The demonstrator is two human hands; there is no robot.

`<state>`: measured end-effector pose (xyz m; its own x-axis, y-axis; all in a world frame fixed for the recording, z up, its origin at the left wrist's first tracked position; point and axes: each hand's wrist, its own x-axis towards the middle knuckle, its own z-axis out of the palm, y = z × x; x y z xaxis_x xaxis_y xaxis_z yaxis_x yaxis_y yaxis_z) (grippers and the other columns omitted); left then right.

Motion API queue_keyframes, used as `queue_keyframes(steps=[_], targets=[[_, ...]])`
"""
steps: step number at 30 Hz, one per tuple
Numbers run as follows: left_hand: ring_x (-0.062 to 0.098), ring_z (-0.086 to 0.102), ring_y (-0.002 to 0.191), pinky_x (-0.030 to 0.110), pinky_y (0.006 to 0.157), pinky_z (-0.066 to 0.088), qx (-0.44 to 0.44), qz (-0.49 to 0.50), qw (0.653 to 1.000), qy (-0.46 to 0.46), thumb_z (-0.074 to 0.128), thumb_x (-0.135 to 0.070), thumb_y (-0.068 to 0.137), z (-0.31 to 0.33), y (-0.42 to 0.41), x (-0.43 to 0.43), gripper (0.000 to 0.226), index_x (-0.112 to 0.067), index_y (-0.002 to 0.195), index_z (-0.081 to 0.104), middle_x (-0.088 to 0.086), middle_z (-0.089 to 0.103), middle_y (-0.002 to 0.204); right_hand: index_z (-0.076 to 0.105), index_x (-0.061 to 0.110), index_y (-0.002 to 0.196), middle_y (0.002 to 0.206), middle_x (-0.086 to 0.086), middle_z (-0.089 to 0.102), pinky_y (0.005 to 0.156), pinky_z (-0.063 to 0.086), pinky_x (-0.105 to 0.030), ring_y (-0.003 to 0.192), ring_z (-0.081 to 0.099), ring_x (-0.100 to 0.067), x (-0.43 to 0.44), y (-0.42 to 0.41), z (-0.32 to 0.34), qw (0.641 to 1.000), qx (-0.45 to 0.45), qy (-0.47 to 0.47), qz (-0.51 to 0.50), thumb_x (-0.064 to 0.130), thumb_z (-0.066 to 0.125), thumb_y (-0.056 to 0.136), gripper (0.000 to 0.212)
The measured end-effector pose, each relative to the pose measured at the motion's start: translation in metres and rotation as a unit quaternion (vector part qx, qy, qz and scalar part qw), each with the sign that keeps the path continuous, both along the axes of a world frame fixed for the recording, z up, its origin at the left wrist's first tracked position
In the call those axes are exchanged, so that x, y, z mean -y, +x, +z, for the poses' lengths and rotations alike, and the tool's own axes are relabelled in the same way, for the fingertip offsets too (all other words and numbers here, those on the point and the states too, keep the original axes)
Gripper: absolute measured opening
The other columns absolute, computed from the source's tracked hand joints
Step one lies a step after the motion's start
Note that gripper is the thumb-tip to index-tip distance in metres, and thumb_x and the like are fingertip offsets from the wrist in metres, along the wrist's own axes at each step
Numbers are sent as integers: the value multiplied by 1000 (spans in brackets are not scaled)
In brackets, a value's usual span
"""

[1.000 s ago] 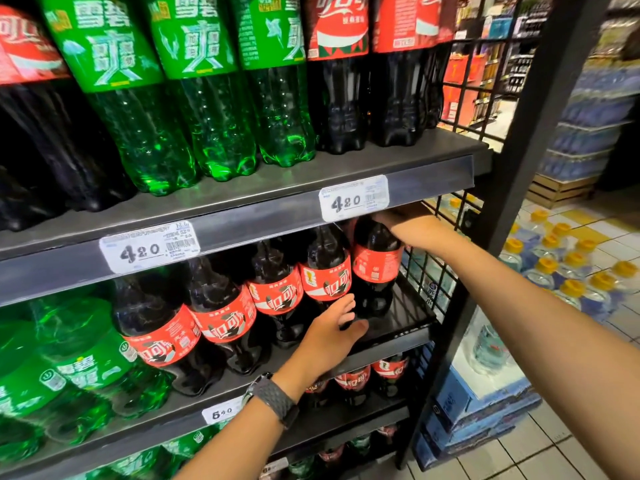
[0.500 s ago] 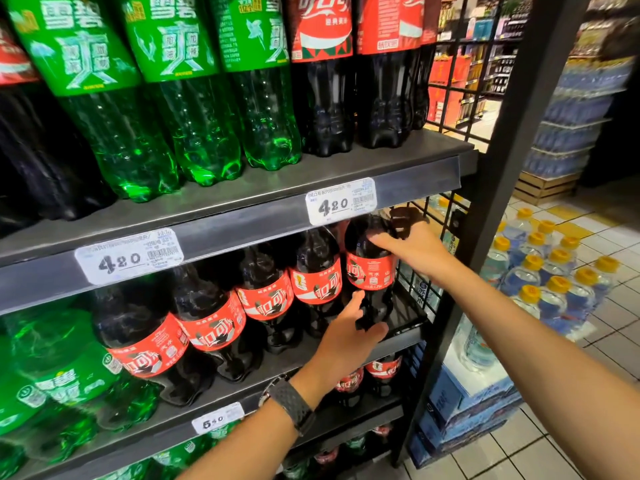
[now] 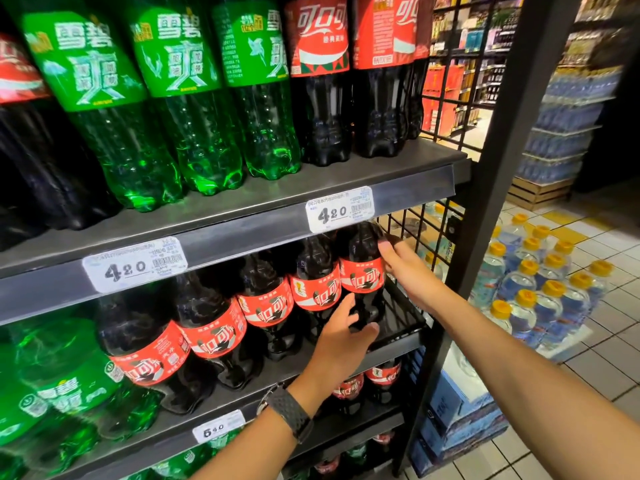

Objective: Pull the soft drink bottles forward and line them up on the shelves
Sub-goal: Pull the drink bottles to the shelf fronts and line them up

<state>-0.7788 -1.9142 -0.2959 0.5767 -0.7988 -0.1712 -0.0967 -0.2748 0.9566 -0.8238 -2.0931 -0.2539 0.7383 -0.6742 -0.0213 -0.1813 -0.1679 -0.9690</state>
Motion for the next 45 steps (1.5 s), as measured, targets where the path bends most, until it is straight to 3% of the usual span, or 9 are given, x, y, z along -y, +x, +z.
queue_keyframes(steps=[3,9,15,19,23,30,36,41,45], targets=[[-2,36,132,15,91,35,-20,-10,1000,-10,63,-48,82,0,5,-2,84,-47,148,12,-17,28,153,50,24,118,115,1,62,99,43,-46,108,58,-15,-7,3,-2,1000,-31,1,2,81,32,70,76],[0,43,128,15,84,39,-15,-38,999,10,62,-50,82,10,6,-9,71,-47,144,27,-17,40,146,44,21,128,118,1,61,89,45,-36,103,58,-11,-18,0,2,998,-64,-27,-12,81,24,76,82],[-12,58,86,8,74,44,180,-129,975,28,53,-38,89,76,-4,-35,32,-35,120,57,-24,62,104,51,30,107,103,9,62,81,51,-36,97,60,-13,-33,-31,28,957,-128,-261,22,60,48,85,37],[12,54,66,29,67,49,326,-176,928,-20,50,-29,90,150,-18,-52,21,-27,107,63,-8,62,79,57,34,100,98,11,65,78,51,-30,89,61,-8,-42,-65,82,875,-274,-365,162,66,42,82,40],[4,62,85,34,78,52,486,-168,856,-44,49,-46,90,226,-26,-61,25,-39,112,57,-17,66,97,61,43,89,85,22,66,68,46,-19,78,60,4,-55,-87,159,899,-120,-374,196,57,45,83,22],[8,58,106,33,92,47,655,-29,746,-114,60,-32,89,320,-3,-36,29,-30,118,60,-14,65,114,59,26,109,101,14,65,72,38,3,91,61,2,-26,-57,212,929,138,-337,-60,27,66,85,25],[27,53,111,43,92,46,777,99,615,-87,57,-29,90,403,38,1,41,-20,129,52,4,58,121,46,26,130,120,11,56,83,44,-26,102,57,-9,-3,-20,213,923,103,-341,-149,47,66,81,57],[34,57,109,38,79,46,764,141,630,10,46,-42,92,426,56,25,58,-20,144,32,13,59,123,40,22,133,128,5,51,87,50,-36,113,55,-16,-2,1,204,922,68,-335,-182,55,64,78,68],[35,50,121,40,91,43,739,118,656,97,42,-52,94,439,64,45,70,-19,150,18,15,48,139,39,22,135,132,2,52,92,49,-42,119,52,-21,-4,10,199,935,68,-310,-160,49,60,81,64]])
